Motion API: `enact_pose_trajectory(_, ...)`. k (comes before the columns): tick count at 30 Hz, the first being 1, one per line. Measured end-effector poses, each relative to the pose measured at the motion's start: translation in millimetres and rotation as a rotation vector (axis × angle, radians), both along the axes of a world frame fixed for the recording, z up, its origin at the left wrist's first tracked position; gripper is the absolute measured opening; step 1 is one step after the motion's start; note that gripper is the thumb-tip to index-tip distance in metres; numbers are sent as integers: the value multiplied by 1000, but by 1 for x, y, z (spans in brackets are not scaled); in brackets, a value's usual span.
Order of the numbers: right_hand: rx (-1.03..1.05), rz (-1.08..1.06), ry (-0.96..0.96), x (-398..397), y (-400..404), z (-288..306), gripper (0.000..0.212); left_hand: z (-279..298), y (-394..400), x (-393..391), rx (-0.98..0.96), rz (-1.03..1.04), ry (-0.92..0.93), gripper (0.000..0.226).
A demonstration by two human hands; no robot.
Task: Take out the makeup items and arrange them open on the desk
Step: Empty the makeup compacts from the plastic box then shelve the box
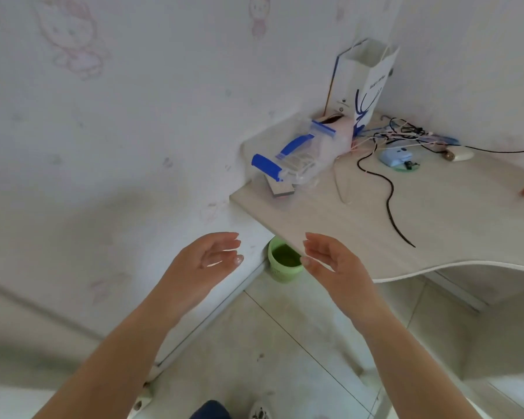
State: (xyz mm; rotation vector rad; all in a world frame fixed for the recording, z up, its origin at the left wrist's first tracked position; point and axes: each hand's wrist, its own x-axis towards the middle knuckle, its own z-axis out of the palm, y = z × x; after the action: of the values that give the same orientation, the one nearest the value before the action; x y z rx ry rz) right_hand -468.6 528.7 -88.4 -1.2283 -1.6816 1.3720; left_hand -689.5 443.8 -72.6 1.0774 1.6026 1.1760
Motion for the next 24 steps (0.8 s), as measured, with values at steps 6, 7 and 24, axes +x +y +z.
enact_pose_trajectory(6, -3, -30, -21, -20, 81, -4, 35, -12, 88, -21, -45, -31, 11, 27)
enact_pose_trajectory(7, 4, -44, -32, -25, 97, -6, 35, -16, 106, -25, -44, -38, 10, 27)
enact_pose_trajectory(24, 28, -123, -112, -52, 291, -12, 31, -54, 272, -50, -240, 273, -264, 42)
